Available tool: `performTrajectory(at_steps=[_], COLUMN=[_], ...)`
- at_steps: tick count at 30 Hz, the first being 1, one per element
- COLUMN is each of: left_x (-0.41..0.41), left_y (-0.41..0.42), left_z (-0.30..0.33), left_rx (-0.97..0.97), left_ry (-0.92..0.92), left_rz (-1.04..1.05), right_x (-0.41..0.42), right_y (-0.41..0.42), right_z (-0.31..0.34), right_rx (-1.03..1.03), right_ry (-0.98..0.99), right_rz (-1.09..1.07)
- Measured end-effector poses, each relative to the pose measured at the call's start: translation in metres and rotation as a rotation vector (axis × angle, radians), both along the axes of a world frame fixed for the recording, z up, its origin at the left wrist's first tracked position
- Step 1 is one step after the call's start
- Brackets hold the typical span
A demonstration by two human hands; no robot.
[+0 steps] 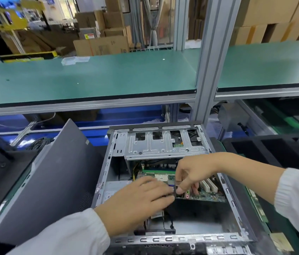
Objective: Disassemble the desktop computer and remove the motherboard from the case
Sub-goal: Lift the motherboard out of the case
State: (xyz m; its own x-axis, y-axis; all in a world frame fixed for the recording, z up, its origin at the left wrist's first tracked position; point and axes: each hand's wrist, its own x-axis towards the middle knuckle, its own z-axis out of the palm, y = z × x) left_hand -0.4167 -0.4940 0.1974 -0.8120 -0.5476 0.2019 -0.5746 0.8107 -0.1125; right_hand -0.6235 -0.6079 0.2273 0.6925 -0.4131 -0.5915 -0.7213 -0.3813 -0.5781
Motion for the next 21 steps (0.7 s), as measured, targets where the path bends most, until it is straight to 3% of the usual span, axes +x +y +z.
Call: performTrajectory(at_steps=[2, 5, 7, 13, 16, 21], left_x=[0.013, 0.027, 0.032, 0.050, 0.065, 0.089], left_y=[-0.004, -0.014, -0.020, -0.032, -0.044, -0.050], left_z=[0.006, 0.011, 0.006, 0.016, 0.047, 0.103], left_rx=[0.080, 0.224, 0.302, 0.238, 0.362, 0.348], left_ry=[0.070, -0.002, -0.040, -0.137, 0.028, 0.216], left_rz=[0.153, 0.346, 0.342, 0.297, 0.375, 0.425], right_x=[-0.002, -0.004, -0.006, -0.008, 0.003, 0.017], right_y=[-0.004, -0.003, 0.002, 0.018, 0.024, 0.029], right_z=[0.007, 0.009, 0.008, 0.010, 0.028, 0.057], right_rx=[0.029, 0.062, 0.060, -0.053, 0.056, 0.249], right_ry=[-0.025, -0.085, -0.119, -0.273, -0.379, -0.476], right_rz=[-0.022, -0.035, -0.051, -0.106, -0.113, -0.195])
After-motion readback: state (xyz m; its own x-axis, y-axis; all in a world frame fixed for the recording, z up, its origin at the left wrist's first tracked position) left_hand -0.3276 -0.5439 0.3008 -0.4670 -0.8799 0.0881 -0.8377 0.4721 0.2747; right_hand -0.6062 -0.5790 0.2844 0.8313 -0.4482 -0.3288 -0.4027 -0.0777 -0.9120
